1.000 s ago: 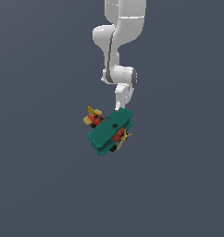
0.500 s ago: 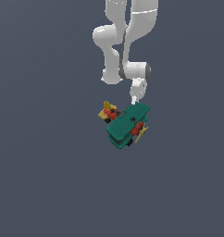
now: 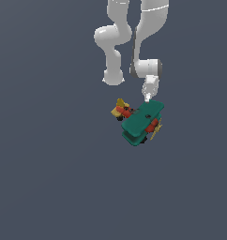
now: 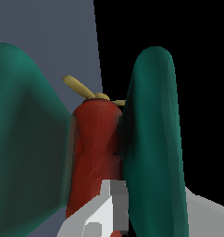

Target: Pick up the object and move it to a goal position.

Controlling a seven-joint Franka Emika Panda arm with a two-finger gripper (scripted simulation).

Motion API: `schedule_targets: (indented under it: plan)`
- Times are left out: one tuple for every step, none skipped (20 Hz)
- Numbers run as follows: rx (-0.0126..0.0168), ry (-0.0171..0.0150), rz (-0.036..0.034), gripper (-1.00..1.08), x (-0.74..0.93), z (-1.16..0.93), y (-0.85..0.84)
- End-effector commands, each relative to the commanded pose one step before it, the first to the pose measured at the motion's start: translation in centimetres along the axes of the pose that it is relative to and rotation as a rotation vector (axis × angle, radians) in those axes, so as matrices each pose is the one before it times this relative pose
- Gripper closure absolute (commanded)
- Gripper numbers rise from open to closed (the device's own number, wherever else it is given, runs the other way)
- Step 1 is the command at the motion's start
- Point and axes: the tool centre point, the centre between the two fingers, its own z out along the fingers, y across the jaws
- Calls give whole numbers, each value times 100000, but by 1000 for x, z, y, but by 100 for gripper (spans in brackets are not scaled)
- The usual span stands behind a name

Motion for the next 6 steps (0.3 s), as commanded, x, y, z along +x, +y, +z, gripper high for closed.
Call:
schedule_targets:
  plan:
    - [-498, -157, 341, 108, 966, -424, 315]
    - [-63, 0, 28, 108, 253, -142, 47]
    - [0, 0, 0, 108, 206, -102, 8]
    - [-66, 3, 21, 108, 150, -81, 37]
    - [0, 0, 0, 108, 93, -42, 2]
    - [0, 0, 0, 108, 31, -14, 1]
